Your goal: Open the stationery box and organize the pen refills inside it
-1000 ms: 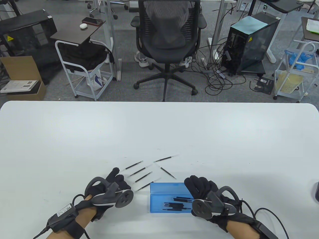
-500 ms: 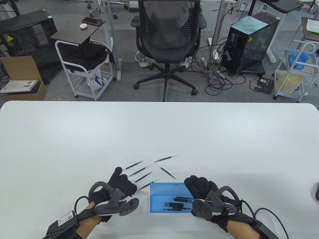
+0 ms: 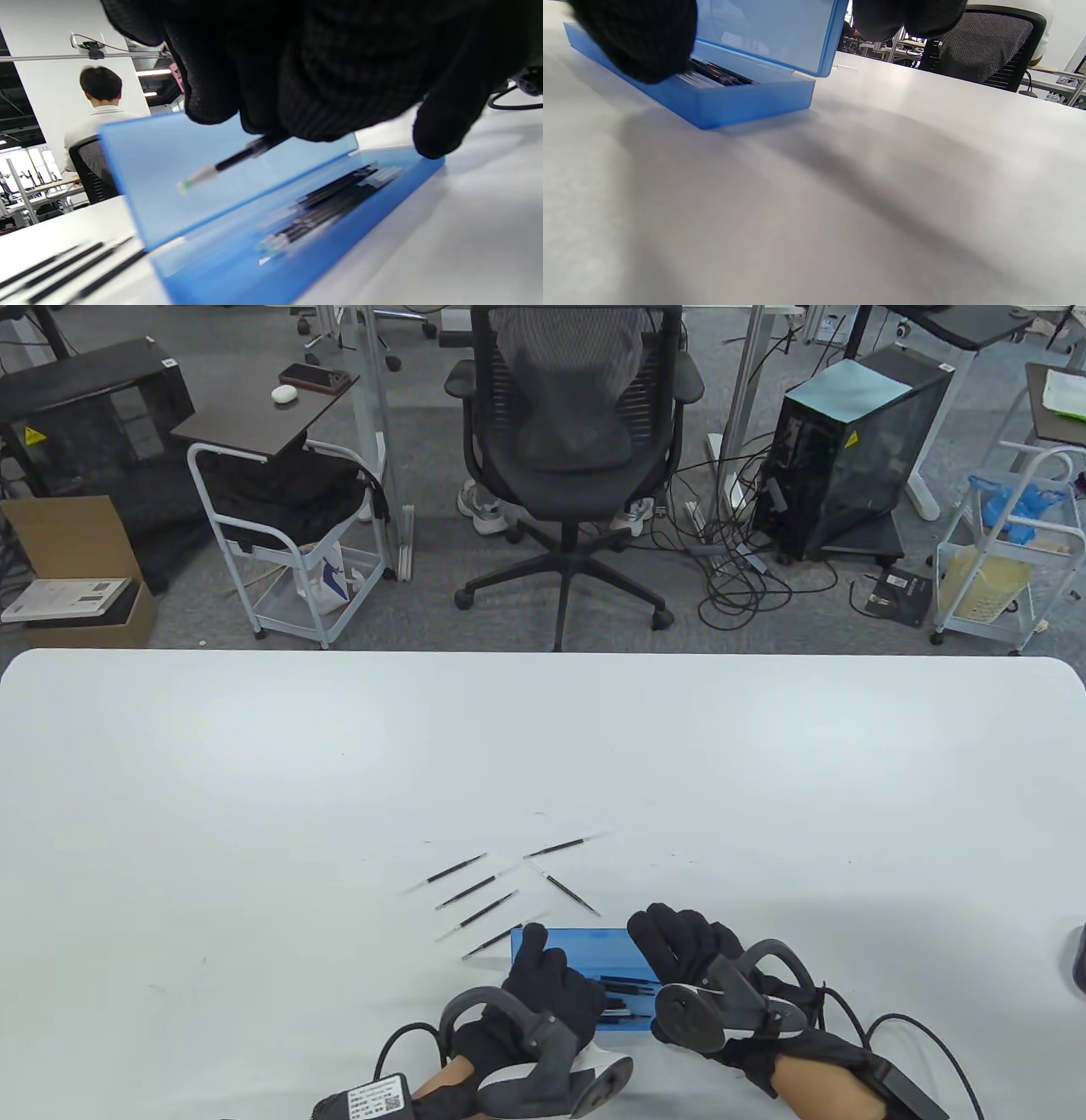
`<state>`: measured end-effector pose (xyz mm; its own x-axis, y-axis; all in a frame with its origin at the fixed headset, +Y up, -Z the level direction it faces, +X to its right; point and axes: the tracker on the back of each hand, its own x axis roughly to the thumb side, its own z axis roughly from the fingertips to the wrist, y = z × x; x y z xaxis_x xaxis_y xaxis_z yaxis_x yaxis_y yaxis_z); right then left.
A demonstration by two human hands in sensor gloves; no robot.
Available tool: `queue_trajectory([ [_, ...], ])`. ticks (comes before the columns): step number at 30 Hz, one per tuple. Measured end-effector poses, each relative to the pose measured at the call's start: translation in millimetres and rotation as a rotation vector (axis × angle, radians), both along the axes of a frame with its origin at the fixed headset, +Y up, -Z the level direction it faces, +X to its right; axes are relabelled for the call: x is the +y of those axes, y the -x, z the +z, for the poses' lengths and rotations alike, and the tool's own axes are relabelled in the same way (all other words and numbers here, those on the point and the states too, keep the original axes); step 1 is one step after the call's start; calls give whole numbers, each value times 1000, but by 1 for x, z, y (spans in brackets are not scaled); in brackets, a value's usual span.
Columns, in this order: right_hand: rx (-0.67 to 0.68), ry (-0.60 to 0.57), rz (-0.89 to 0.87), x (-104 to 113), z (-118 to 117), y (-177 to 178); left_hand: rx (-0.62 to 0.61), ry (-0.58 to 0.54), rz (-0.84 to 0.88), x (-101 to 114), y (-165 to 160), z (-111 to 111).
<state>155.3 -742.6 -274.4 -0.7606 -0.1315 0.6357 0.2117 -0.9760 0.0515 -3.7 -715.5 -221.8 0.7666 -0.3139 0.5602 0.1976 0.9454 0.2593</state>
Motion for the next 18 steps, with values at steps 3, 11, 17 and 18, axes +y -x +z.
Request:
queue_trajectory([
  [3, 2, 3, -7, 0, 0, -1, 5, -16, -43, -11, -16, -4],
  [11, 7, 18, -29, -1, -1, -2, 53, -1, -84, -28, -24, -12],
  [17, 6, 23, -29, -1, -1, -2, 44, 1, -87, -29, -25, -12],
  [18, 6, 23, -29, -1, -2, -2, 43, 1, -83, -29, -25, -13],
])
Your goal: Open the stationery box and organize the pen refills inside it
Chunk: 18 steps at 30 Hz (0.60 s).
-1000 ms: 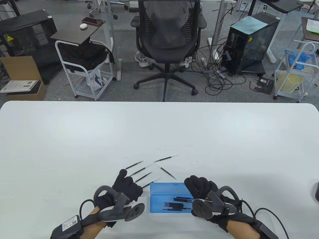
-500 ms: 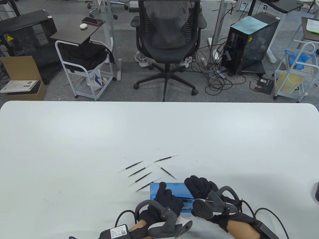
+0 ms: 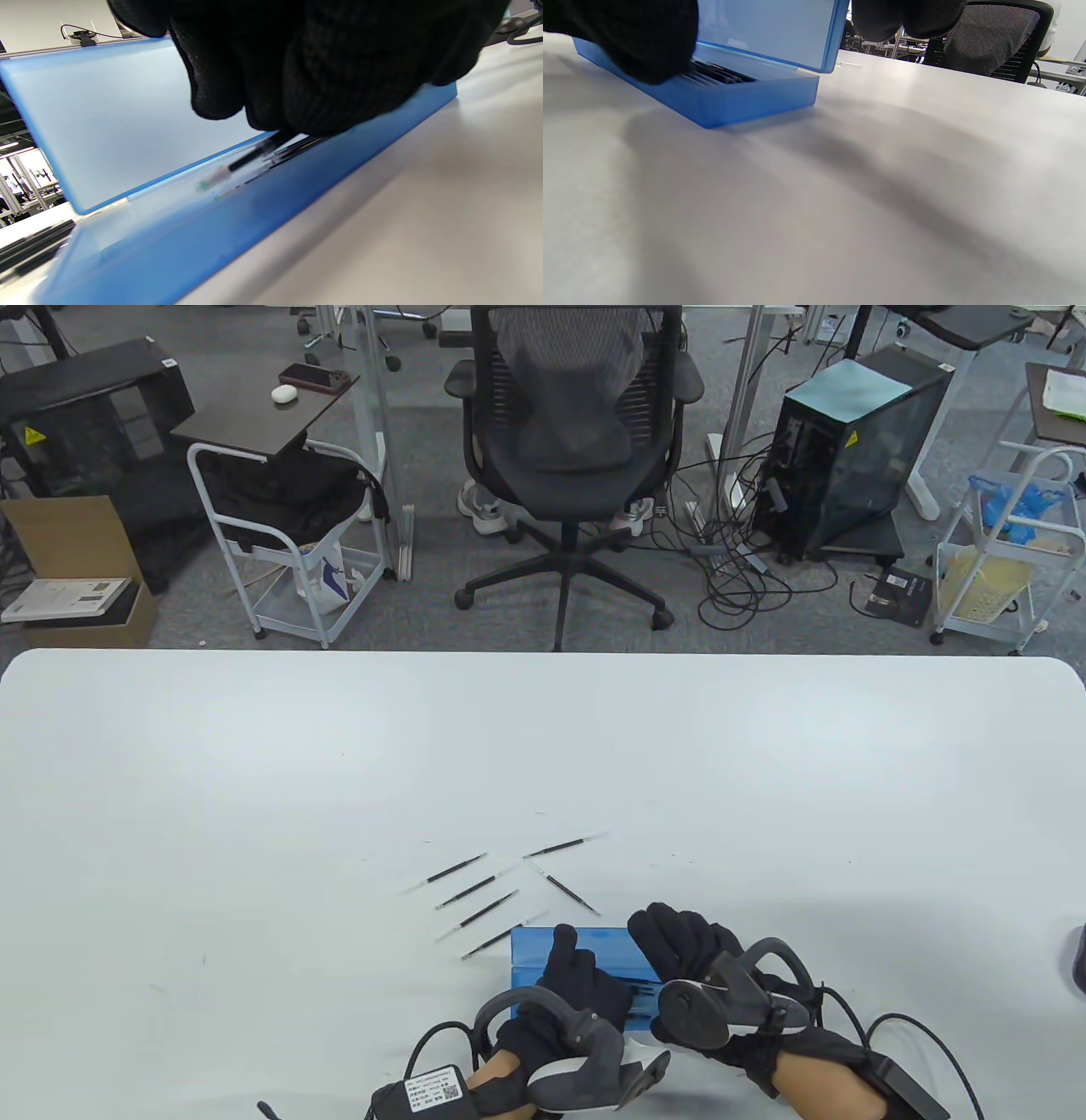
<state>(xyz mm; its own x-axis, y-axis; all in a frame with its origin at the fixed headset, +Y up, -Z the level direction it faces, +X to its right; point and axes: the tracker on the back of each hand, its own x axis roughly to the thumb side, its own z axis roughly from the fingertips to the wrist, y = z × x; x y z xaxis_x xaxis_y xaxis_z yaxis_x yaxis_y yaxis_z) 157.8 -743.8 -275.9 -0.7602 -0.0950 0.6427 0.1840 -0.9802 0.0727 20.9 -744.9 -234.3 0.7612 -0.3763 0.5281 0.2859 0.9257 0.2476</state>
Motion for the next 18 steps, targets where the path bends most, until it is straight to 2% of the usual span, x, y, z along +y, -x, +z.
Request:
queue_trajectory([
  [4, 0, 2, 0, 0, 0, 0, -33, 24, 23, 10, 5, 3],
  [6, -1, 5, -2, 0, -1, 0, -44, 12, 51, 22, 11, 6],
  [10, -2, 8, -3, 0, -1, -1, 8, -15, 142, 54, 31, 6],
  [13, -3, 8, -2, 0, -1, -1, 102, -52, 216, 80, 54, 0],
  [18, -4, 9, -1, 0, -1, -1, 308, -72, 260, 102, 89, -19],
])
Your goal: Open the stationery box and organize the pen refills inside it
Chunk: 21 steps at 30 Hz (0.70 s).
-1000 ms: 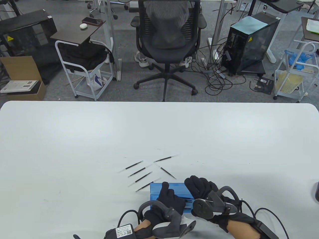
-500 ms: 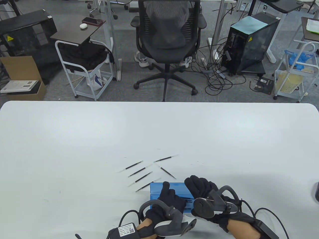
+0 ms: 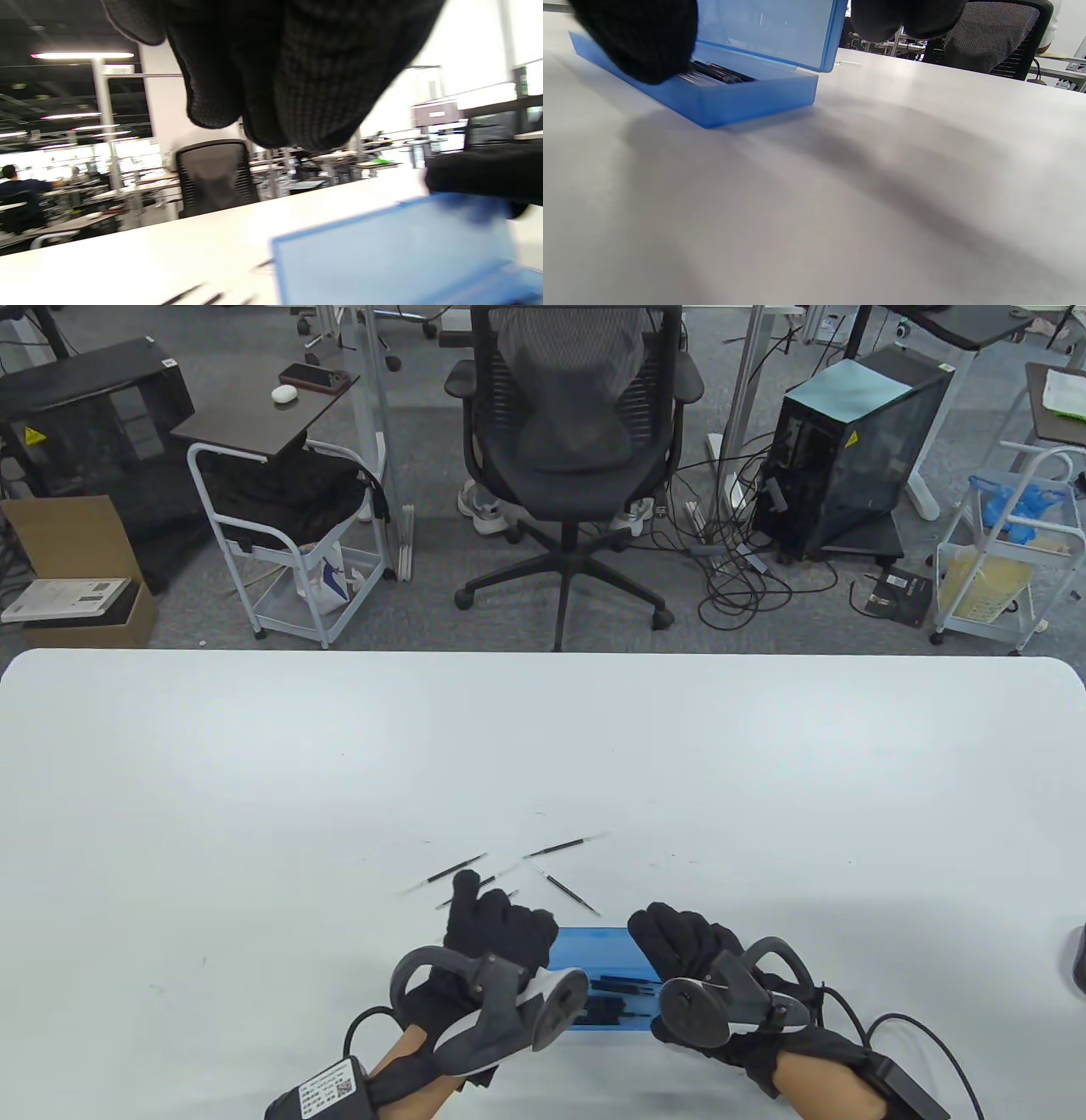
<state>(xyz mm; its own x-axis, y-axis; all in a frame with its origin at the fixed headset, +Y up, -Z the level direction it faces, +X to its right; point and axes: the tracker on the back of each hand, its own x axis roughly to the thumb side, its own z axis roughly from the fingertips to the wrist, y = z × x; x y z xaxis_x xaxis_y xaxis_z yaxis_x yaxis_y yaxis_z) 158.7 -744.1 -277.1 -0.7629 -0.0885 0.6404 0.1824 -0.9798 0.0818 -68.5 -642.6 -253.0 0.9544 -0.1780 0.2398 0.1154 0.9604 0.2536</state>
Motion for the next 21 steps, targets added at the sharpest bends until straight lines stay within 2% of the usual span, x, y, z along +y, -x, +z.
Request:
queue_trajectory([
  [5, 2, -3, -2, 0, 0, 0, 121, 70, 10, -9, 24, -23],
  [9, 1, -2, -2, 0, 0, 0, 184, 159, 6, -35, 36, -42],
  [14, 1, 0, -2, 0, 0, 0, 195, 283, 45, -66, 39, -60],
  [21, 3, 5, -6, -1, -1, 0, 181, 337, 67, -86, 35, -73],
])
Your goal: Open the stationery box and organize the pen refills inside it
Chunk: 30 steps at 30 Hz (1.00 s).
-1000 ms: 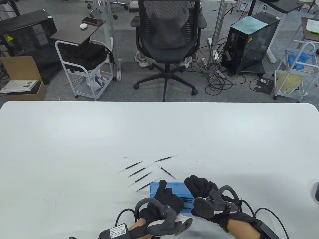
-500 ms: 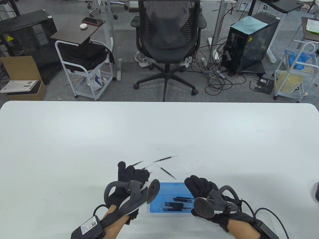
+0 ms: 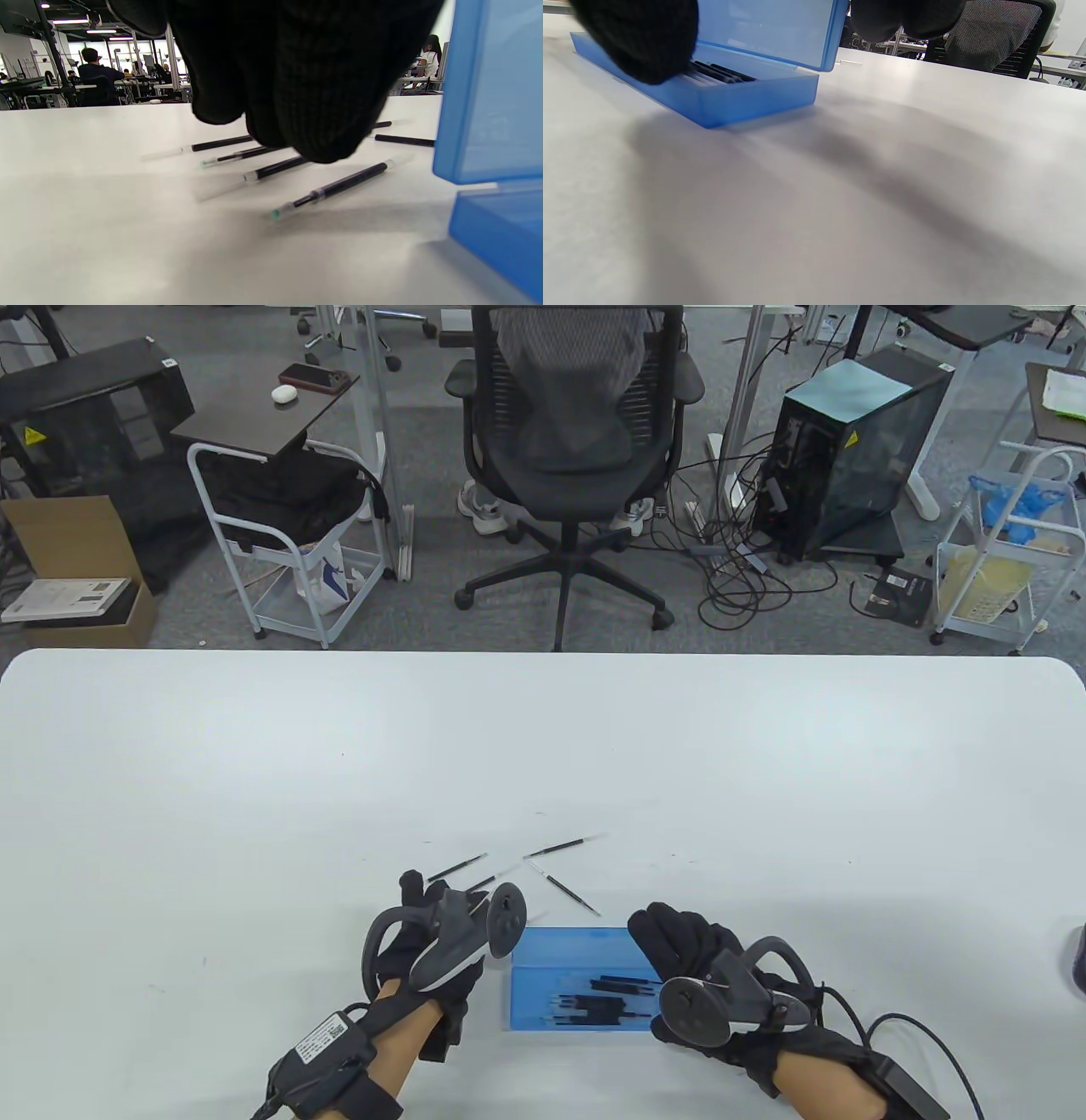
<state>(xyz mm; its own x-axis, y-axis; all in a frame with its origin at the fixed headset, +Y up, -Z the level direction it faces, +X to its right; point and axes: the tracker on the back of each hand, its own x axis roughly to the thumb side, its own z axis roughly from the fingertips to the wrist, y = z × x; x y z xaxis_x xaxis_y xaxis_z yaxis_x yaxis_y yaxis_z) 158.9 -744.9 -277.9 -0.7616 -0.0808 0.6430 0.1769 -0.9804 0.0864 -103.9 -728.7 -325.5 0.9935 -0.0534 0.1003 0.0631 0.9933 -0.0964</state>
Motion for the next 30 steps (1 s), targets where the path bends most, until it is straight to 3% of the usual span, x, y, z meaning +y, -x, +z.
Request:
queue_trajectory([
  [13, 0, 1, 2, 0, 0, 0, -42, 9, -50, -17, -10, -8],
  [30, 0, -4, 6, -1, 1, 1, -73, -1, -70, -20, -15, -4],
])
